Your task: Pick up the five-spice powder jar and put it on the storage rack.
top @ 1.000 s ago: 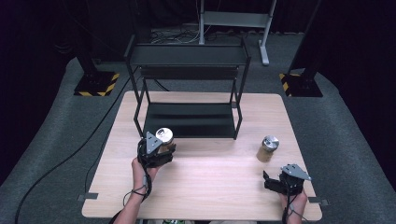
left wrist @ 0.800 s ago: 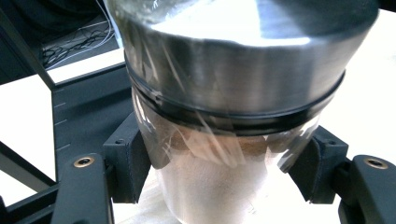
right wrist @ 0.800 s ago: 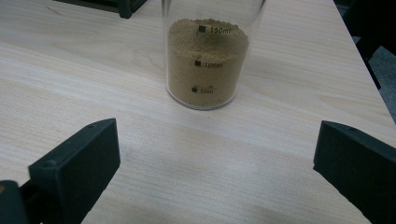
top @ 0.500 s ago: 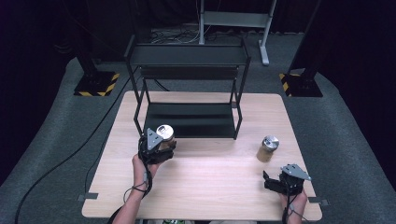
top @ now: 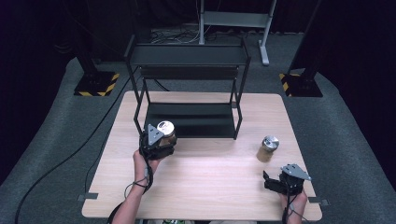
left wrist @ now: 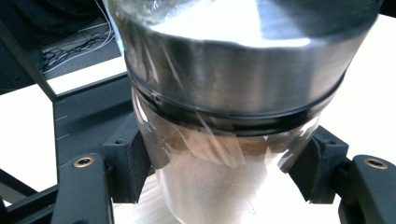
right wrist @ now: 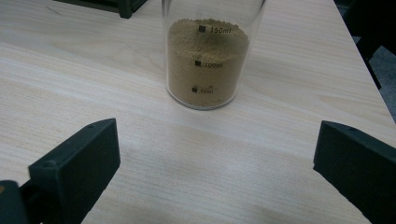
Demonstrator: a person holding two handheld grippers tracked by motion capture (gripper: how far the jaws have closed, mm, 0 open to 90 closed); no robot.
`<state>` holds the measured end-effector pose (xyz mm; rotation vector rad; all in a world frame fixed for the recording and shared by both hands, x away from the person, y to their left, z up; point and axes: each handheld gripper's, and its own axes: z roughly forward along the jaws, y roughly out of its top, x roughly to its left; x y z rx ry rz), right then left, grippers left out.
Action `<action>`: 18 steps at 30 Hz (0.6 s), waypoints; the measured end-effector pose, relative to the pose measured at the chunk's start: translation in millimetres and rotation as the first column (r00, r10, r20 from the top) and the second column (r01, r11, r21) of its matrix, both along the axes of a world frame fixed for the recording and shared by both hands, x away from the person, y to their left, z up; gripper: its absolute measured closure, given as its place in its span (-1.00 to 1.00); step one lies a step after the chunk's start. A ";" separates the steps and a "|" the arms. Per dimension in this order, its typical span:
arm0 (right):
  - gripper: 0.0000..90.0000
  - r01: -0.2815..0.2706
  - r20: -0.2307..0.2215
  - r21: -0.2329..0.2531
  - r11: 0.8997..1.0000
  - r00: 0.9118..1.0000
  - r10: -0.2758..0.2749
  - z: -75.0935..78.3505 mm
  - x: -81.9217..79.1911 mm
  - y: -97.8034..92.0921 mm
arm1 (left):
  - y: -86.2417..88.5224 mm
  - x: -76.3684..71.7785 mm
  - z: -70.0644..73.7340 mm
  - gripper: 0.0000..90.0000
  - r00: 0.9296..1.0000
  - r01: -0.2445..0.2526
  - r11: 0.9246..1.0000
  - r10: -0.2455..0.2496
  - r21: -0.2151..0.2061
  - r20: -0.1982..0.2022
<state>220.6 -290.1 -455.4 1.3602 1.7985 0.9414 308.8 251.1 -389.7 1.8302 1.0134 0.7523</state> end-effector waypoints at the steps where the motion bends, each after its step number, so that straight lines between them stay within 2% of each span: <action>1: -1.00 0.000 0.000 0.000 1.000 1.000 0.000 0.0 0.0 0.1 | 0.0 0.6 0.6 -0.32 1.000 0.000 1.000 0.000 0.001 -0.001; 18: -1.00 0.000 -0.003 0.001 1.000 1.000 0.000 0.3 0.4 -0.2 | -3.2 11.8 7.6 -0.32 1.000 0.002 1.000 -0.002 0.008 0.000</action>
